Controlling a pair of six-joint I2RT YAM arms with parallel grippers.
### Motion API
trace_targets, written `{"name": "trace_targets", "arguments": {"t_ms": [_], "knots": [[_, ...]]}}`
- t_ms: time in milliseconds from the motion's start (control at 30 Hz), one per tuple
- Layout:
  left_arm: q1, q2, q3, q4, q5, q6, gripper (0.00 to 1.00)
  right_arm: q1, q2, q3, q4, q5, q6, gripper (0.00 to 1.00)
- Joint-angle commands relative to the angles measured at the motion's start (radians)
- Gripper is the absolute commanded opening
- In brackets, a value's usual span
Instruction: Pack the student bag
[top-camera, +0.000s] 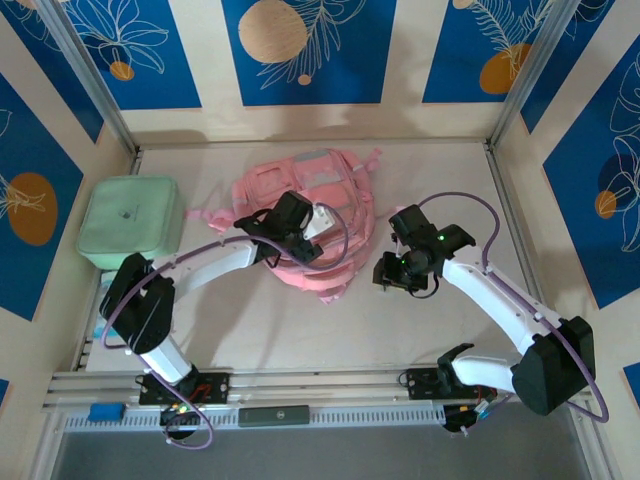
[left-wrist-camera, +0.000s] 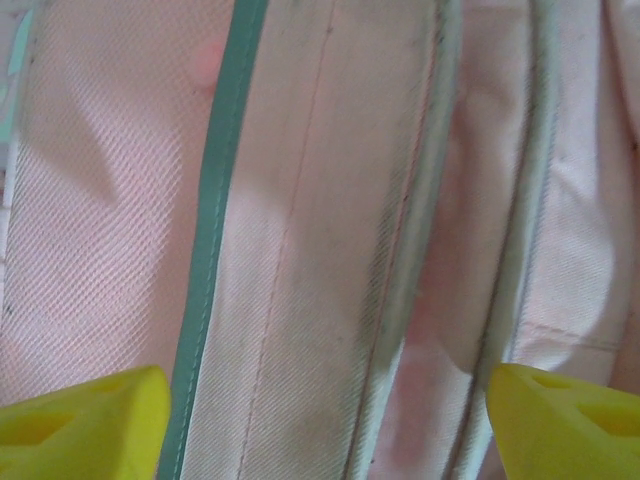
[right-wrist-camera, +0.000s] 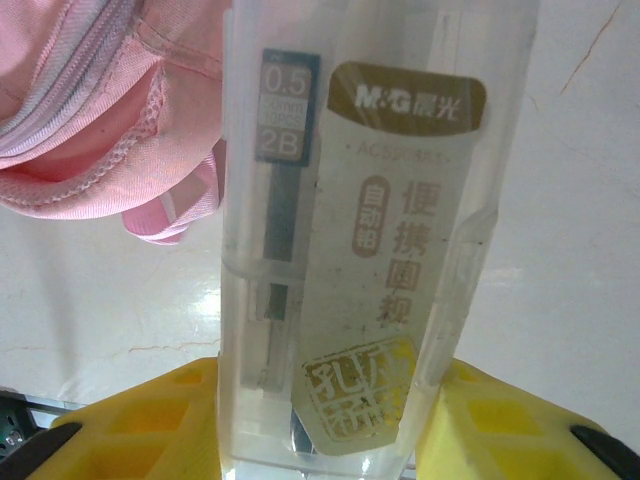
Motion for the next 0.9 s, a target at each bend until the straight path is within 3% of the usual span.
{"name": "trace_targets", "arguments": {"t_ms": [0,267,400,867], "knots": [[0.023,-0.028,-0.032,0.037,-0.043,-0.004,0.84,-0.010,-0.001,0.018,0.004,-0.032,-0.019,0.41],[0.057,-0.104,-0.113,0.124,0.105,-0.034,0.87,-0.011,-0.013,0.013,0.005,-0.037,-0.013,0.41],[0.070,-0.125,-0.144,0.153,0.093,-0.028,0.92,-0.013,-0.011,0.011,0.009,-0.047,-0.012,0.41],[0.097,-0.022,-0.072,0.215,0.002,-0.011,0.91,-0.020,-0.007,0.010,0.013,-0.051,-0.016,0.41]]}}
